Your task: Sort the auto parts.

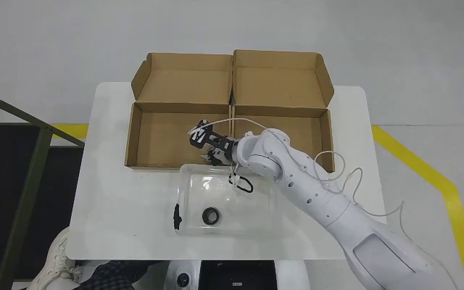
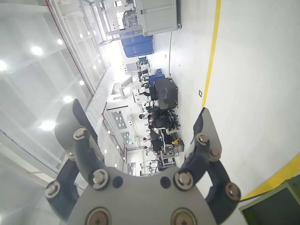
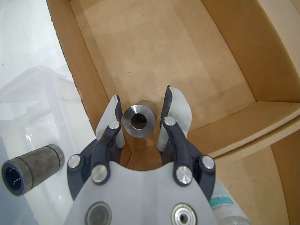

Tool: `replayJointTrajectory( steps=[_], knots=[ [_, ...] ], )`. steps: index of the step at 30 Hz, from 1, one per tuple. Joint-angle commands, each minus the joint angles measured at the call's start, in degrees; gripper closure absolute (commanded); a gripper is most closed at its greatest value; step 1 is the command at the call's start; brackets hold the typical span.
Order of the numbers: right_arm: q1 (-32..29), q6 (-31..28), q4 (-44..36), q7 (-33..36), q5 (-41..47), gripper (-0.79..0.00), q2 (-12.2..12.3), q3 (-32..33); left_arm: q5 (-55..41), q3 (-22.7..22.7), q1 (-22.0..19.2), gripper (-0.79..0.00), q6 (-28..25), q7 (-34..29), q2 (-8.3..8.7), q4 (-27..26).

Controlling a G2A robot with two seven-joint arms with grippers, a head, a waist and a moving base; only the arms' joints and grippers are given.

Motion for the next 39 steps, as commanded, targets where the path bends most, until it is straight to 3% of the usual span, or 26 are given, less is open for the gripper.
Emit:
replayJointTrajectory(
  steps=[1,10,20,26,36,39],
  knots=[
    [-0.04,-0.03,-0.27,-0.06,0.0,-0.339,-0.07,0.14,0.0,0.0,0.0,-0.785,0.0,0.0,0.0,0.0],
    [-2.18,1.01,-6.48,-5.04,-4.52,-0.339,0.7,3.27,0.0,0.0,0.0,-0.785,0.0,0.0,0.0,0.0],
    [-9.67,-3.23,-20.25,-10.17,-13.53,-0.366,2.99,7.01,0.0,0.0,0.0,-0.785,0.0,0.0,0.0,0.0],
    [-15.54,-10.44,-27.5,-12.52,-16.71,-0.372,4.64,8.78,0.0,0.0,0.0,-0.785,0.0,0.0,0.0,0.0],
    [-23.77,-21.32,-32.47,-13.74,-21.24,-0.391,7.31,11.9,0.0,0.0,0.0,-0.785,0.0,0.0,0.0,0.0],
    [-26.14,-23.59,-33.76,-13.16,-22.48,-0.44,8.08,12.89,0.0,0.0,0.0,-0.785,0.0,0.0,0.0,0.0]
  ],
)
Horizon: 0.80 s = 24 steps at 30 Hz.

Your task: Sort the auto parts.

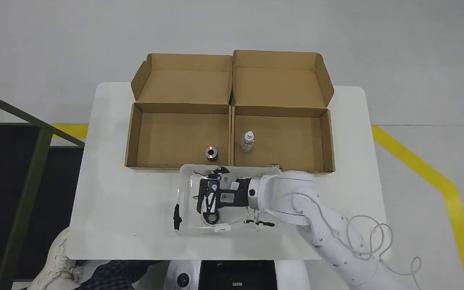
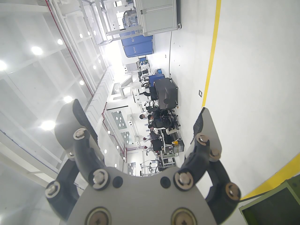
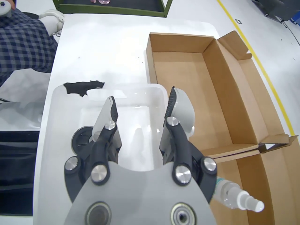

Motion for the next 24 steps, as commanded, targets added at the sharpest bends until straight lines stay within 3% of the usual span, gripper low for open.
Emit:
replayJointTrajectory(
  steps=[1,14,24],
  knots=[
    [-1.59,-1.07,-0.89,0.25,-0.35,-0.456,0.48,0.82,0.0,0.0,0.0,-0.785,0.0,0.0,0.0,0.0],
    [-10.95,-4.58,-3.66,2.29,-0.38,-0.508,3.29,6.68,0.0,0.0,0.0,-0.785,0.0,0.0,0.0,0.0],
    [-12.07,-4.51,-1.06,4.95,0.87,-0.548,4.03,6.44,0.0,0.0,0.0,-0.785,0.0,0.0,0.0,0.0]
  ],
)
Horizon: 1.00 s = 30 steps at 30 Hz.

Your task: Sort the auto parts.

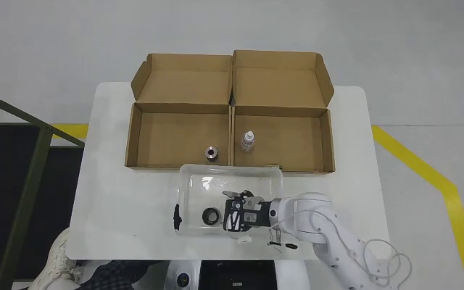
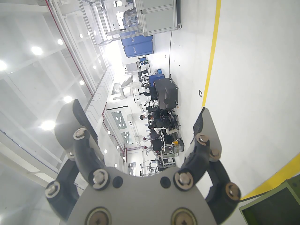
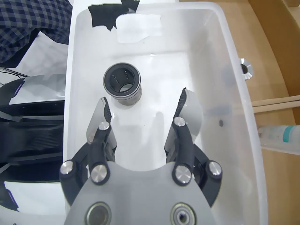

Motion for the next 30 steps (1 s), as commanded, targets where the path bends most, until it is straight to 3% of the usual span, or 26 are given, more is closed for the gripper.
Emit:
replayJointTrajectory(
  steps=[1,21,26,30],
  knots=[
    [0.67,0.02,0.82,0.39,0.5,-0.551,-0.06,-0.71,0.0,0.0,0.0,-0.785,0.0,0.0,0.0,0.0],
    [11.96,1.07,11.81,-0.94,3.69,-0.533,-2.45,-11.75,0.0,0.0,0.0,-0.785,0.0,0.0,0.0,0.0],
    [13.4,1.31,13.32,-2.26,4.09,-0.591,-2.88,-13.3,0.0,0.0,0.0,-0.785,0.0,0.0,0.0,0.0],
    [14.26,1.28,14.37,-3.42,4.07,-0.533,-3.16,-14.42,0.0,0.0,0.0,-0.785,0.0,0.0,0.0,0.0]
  ],
)
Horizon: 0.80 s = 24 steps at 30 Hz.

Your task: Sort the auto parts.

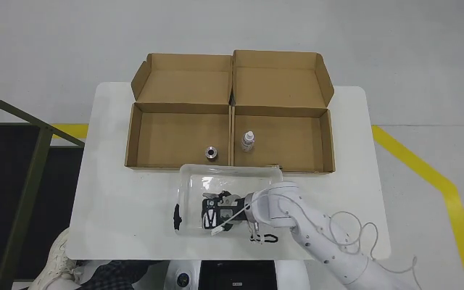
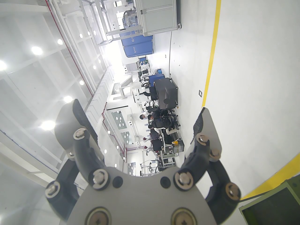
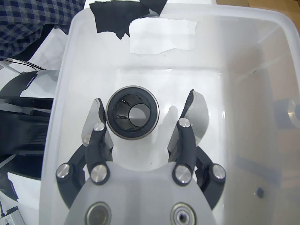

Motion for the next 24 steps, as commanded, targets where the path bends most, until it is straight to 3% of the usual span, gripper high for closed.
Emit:
replayJointTrajectory(
  steps=[1,5,10,24],
  knots=[
    [0.42,-0.05,0.58,-0.31,-0.09,-0.468,-0.13,-0.54,0.0,0.0,0.0,-0.785,0.0,0.0,0.0,0.0],
    [1.37,0.14,1.73,-0.33,-0.15,-0.308,-0.43,-1.59,0.0,0.0,0.0,-0.785,0.0,0.0,0.0,0.0],
    [1.77,-0.31,1.31,-2.19,0.51,-0.009,-0.42,-1.46,0.0,0.0,0.0,-0.785,0.0,0.0,0.0,0.0],
    [-0.3,-1.36,-2.46,-10.82,-1.35,0.0,1.13,3.3,0.0,0.0,0.0,-0.785,0.0,0.0,0.0,0.0]
  ],
)
